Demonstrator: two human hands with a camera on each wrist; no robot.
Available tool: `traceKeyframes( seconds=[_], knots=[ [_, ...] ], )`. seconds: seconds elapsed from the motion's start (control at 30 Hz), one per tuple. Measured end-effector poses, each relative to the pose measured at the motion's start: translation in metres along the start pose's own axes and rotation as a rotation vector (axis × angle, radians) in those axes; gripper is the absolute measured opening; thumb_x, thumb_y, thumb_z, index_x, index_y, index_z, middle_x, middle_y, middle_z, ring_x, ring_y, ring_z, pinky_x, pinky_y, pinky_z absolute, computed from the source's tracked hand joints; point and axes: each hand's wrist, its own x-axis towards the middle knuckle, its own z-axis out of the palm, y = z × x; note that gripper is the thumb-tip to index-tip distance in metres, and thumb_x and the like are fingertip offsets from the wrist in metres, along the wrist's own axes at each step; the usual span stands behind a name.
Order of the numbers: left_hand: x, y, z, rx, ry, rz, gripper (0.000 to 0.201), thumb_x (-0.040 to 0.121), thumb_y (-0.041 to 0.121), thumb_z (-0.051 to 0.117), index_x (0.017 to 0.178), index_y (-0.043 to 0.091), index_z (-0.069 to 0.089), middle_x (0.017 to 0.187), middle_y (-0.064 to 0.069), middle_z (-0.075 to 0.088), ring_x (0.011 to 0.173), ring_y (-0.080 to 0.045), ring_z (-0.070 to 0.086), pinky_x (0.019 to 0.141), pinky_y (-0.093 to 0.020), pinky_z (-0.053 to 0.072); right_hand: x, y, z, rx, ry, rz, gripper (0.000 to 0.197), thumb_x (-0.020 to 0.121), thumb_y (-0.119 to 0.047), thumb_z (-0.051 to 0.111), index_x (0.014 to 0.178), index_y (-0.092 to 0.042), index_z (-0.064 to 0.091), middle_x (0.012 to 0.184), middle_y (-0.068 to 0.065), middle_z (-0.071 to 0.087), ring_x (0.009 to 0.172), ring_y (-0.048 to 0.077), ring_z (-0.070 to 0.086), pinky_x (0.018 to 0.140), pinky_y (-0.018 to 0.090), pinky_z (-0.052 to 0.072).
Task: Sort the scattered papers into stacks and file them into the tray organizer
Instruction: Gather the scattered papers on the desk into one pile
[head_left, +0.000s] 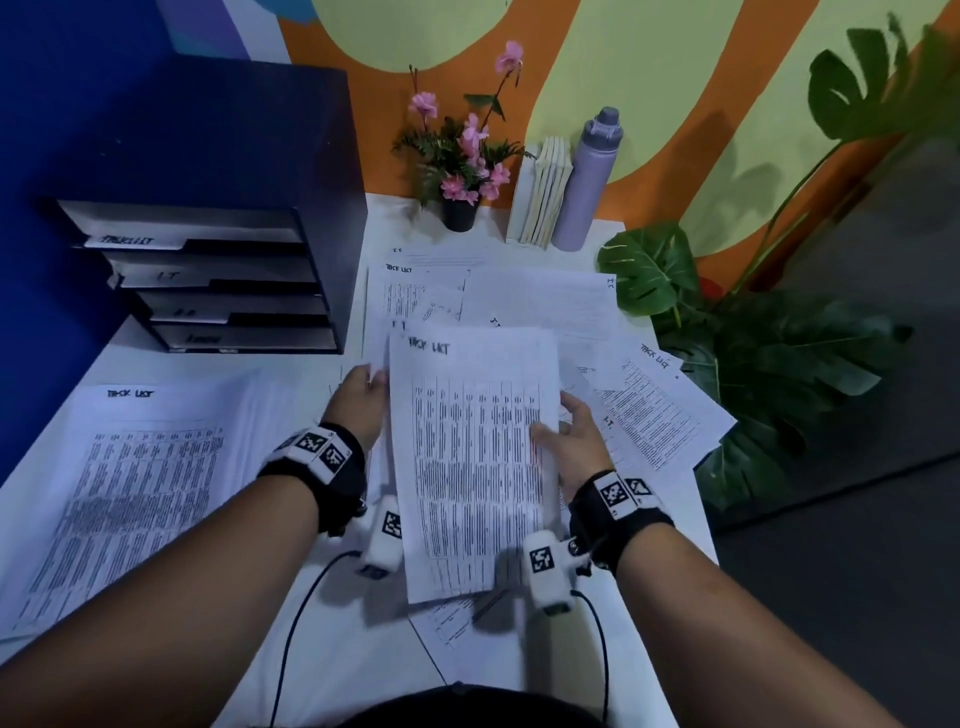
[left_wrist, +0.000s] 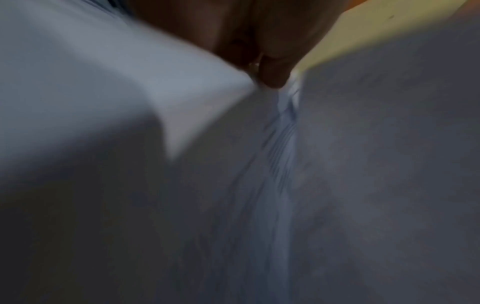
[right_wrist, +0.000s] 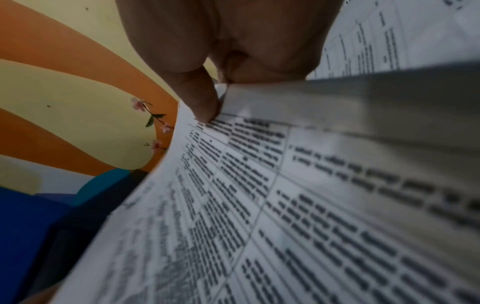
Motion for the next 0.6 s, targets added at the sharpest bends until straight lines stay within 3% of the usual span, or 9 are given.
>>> traceKeyframes(
  seconds=[0.07,0.13,0.2,0.3,0.37,0.47,0.53,0.6],
  knots=[
    [0.005,-0.014,0.003,0.018,-0.065,-0.022,0.041,0.101,0.036,0.036,0.137,0.019,0.045,0.131,-0.003,0.054,0.127,-0.028,0.047,0.109,-0.039,0.037,0.004,0.006,-0.005,-0.096,0.057,-0.029,0.022,0.088,-0.012,0.062,0.108,-0.020,0.058,0.093,0.001,0.067,0.082,0.018,0.064,0.070,0.030,0.053],
    [0.010,-0.029,0.003,0.292,-0.159,0.020,0.045,0.101,0.027,0.036,0.146,0.020,0.035,0.151,-0.005,0.034,0.138,-0.025,0.033,0.113,-0.032,0.028,0.011,0.009,-0.014,-0.209,0.160,-0.003,0.008,0.089,-0.010,0.059,0.096,-0.013,0.060,0.084,0.005,0.064,0.072,0.018,0.058,0.059,0.024,0.046],
    [0.012,-0.045,0.004,0.610,-0.255,0.031,0.050,0.101,0.025,0.034,0.150,0.024,0.023,0.161,-0.002,0.005,0.146,-0.025,0.013,0.117,-0.038,0.020,0.019,0.021,-0.025,-0.314,0.232,0.067,0.005,0.088,-0.009,0.057,0.093,-0.010,0.059,0.081,0.010,0.061,0.068,0.022,0.055,0.058,0.024,0.044],
    [0.011,-0.062,0.006,0.871,-0.385,-0.020,0.054,0.100,0.032,0.028,0.151,0.033,0.010,0.160,0.005,-0.012,0.147,-0.025,-0.004,0.116,-0.051,0.014,0.021,0.043,-0.037,-0.465,0.240,0.125,0.002,0.086,-0.007,0.054,0.085,-0.007,0.056,0.073,0.010,0.056,0.069,0.025,0.055,0.061,0.026,0.044],
    [0.004,-0.068,0.007,0.947,-0.398,0.013,0.056,0.100,0.038,0.028,0.152,0.032,0.007,0.161,0.004,-0.006,0.147,-0.026,0.003,0.116,-0.047,0.016,0.020,0.057,-0.044,-0.540,0.247,0.134,0.005,0.087,-0.007,0.053,0.082,-0.007,0.053,0.068,0.007,0.052,0.070,0.025,0.054,0.063,0.027,0.042],
    [-0.015,-0.064,0.014,1.021,-0.351,0.060,0.065,0.097,0.045,0.033,0.153,0.026,0.005,0.159,-0.004,0.011,0.137,-0.031,0.028,0.111,-0.041,0.030,0.020,0.060,-0.055,-0.655,0.247,0.109,0.005,0.087,-0.005,0.050,0.082,-0.005,0.050,0.067,0.007,0.048,0.070,0.025,0.050,0.060,0.025,0.037],
    [-0.029,-0.057,0.021,1.059,-0.398,0.016,0.064,0.096,0.045,0.036,0.151,0.019,0.017,0.157,-0.007,0.016,0.133,-0.030,0.034,0.107,-0.040,0.035,0.023,0.056,-0.062,-0.726,0.216,0.128,0.005,0.087,-0.005,0.048,0.082,-0.006,0.048,0.067,0.007,0.046,0.066,0.024,0.048,0.053,0.024,0.033],
    [-0.037,-0.052,0.026,1.141,-0.464,0.017,0.056,0.095,0.045,0.036,0.141,0.014,0.037,0.150,-0.008,0.029,0.130,-0.028,0.038,0.104,-0.039,0.039,0.025,0.051,-0.067,-0.751,0.188,0.159,0.006,0.087,-0.004,0.048,0.081,-0.007,0.048,0.066,0.006,0.046,0.063,0.024,0.047,0.051,0.022,0.032]
  ],
)
